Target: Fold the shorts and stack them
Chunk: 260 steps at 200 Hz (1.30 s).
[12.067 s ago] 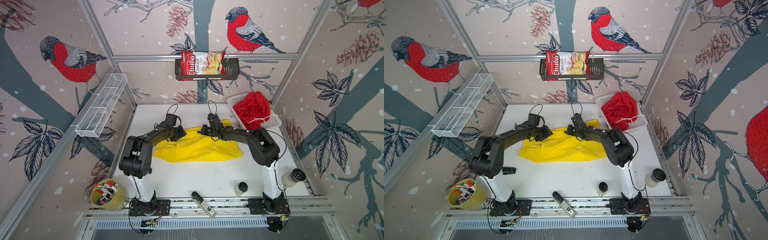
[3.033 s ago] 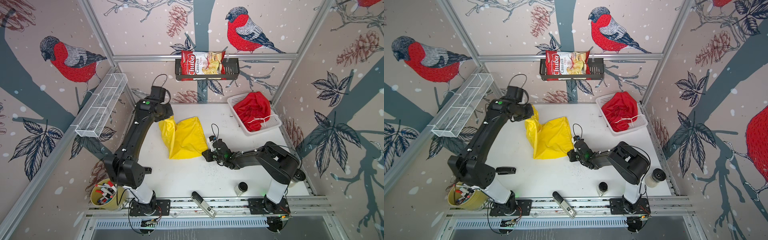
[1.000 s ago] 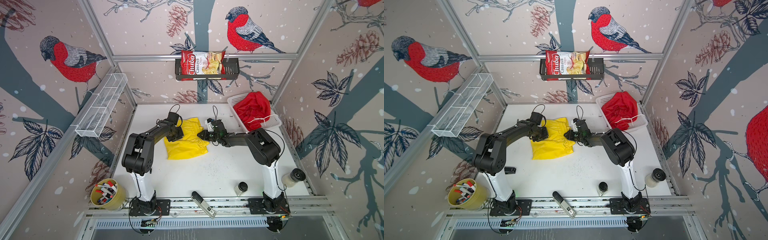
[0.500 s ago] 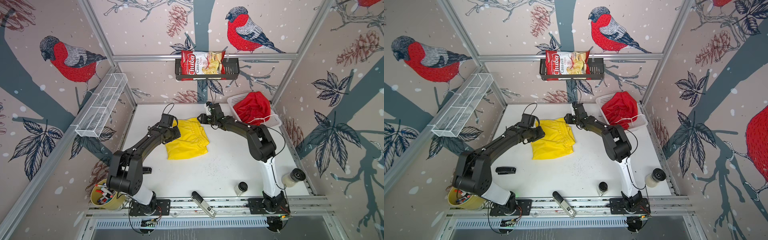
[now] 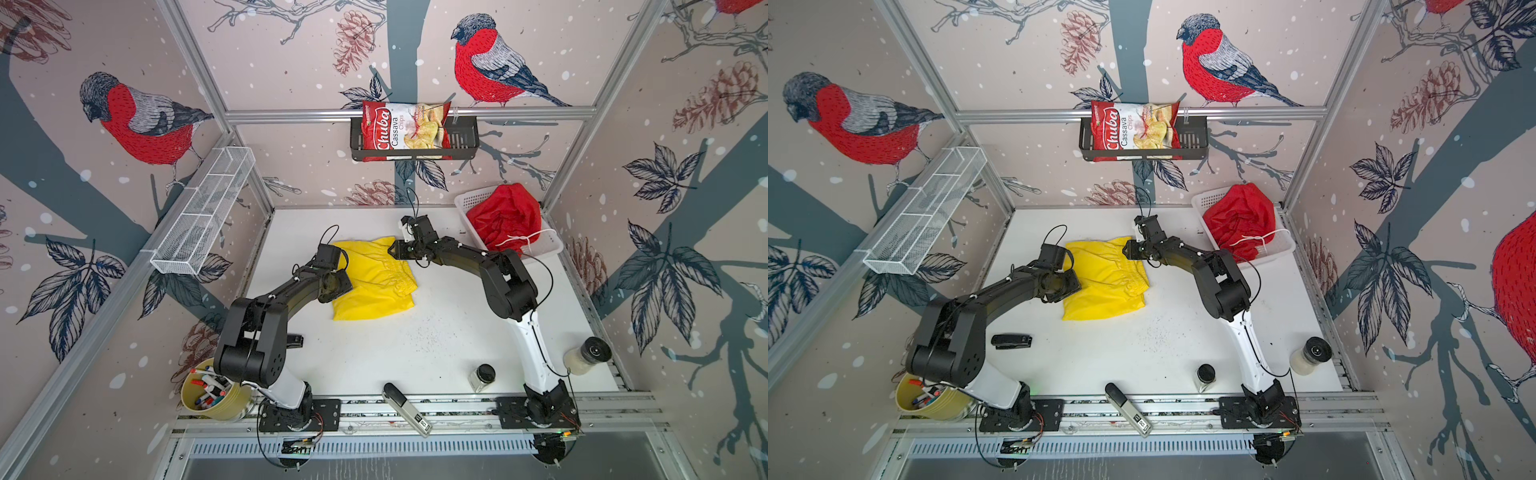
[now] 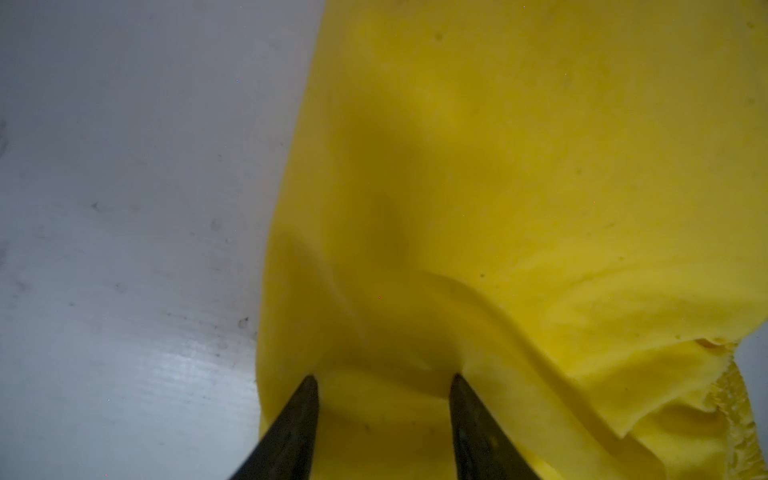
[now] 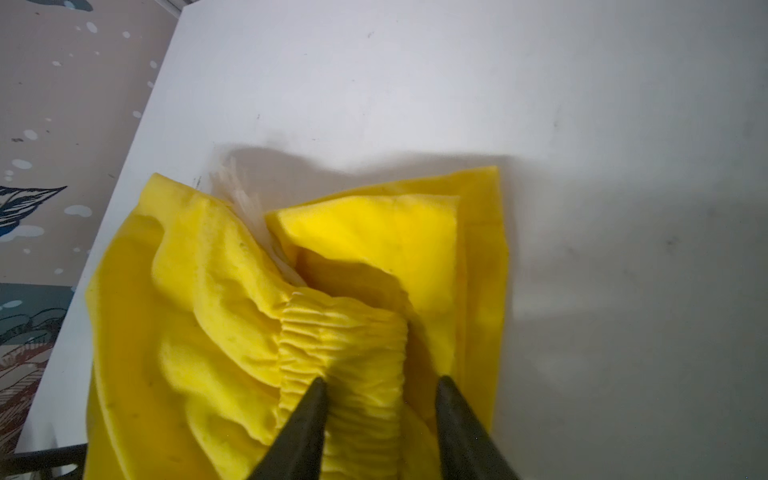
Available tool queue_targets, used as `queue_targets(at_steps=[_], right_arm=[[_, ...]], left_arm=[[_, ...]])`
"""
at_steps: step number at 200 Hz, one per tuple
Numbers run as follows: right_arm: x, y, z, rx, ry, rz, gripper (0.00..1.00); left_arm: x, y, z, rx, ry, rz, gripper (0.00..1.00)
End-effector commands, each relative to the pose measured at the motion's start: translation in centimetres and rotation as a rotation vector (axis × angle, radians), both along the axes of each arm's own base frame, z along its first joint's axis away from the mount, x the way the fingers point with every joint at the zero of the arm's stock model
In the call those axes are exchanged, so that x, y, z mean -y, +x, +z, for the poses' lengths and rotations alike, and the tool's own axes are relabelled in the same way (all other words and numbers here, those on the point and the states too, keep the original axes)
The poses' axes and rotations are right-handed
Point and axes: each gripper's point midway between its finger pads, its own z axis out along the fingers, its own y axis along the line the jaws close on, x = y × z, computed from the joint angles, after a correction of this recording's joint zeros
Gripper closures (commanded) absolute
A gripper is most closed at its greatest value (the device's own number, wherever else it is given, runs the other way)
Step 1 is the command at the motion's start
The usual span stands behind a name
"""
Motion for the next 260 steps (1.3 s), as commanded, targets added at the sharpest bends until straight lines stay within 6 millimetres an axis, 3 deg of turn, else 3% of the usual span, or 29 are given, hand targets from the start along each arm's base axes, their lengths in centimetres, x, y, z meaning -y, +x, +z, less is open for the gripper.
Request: queue_targets(at_steps=[1, 13, 35, 60, 90, 114, 136, 170, 191, 214, 253, 260], right_arm=[[-0.6, -0.3, 2.1, 0.046, 0.041, 0.03, 0.92], [0.0, -0.3, 3.8, 0.089, 0.054, 0.012, 0.98], [1.9, -0.1, 6.5, 0.147, 0.062, -0.039, 0.99], [3.9, -0.1, 7.3, 0.153, 0.07, -0.084, 0.99], [5.5, -0.4, 6.0, 0.123, 0.041, -0.124, 1.0], [7.1, -0.5, 3.8, 0.085, 0.016, -0.174, 0.99], [7.0, -0.5, 1.7, 0.043, 0.014, -0.179, 0.99], [6.0, 0.4, 0.3, 0.02, 0.01, -0.177, 0.78], [6.9, 1.3, -0.2, 0.036, -0.063, -0.224, 0.76], [8.5, 1.2, 0.3, 0.058, -0.089, -0.26, 0.72], [10.8, -0.4, 1.4, 0.085, -0.104, -0.29, 0.71], [11.1, -0.7, 1.5, 0.086, -0.108, -0.292, 0.71]], left_arm=[[0.0, 0.7, 0.0, 0.023, -0.012, 0.015, 0.49], [-0.3, 0.6, -0.1, 0.019, -0.003, 0.022, 0.48], [-0.5, 0.5, -0.4, 0.012, 0.003, 0.033, 0.42], [-0.6, 0.2, -1.3, -0.013, 0.001, 0.036, 0.37], [-0.6, -0.3, -2.3, -0.035, 0.0, 0.042, 0.37], [-0.7, -0.9, -3.4, -0.059, 0.001, 0.041, 0.37], [-0.5, -1.5, -4.2, -0.078, -0.008, 0.037, 0.38], [-0.7, -1.7, -4.3, -0.08, 0.001, 0.043, 0.37], [-1.0, -1.6, -4.2, -0.077, 0.014, 0.048, 0.36], [-1.5, -1.4, -4.8, -0.083, 0.035, 0.061, 0.49], [-3.6, 0.2, -5.7, -0.106, -0.004, 0.157, 1.0], [-4.1, 0.8, -5.5, -0.097, -0.012, 0.176, 1.0]])
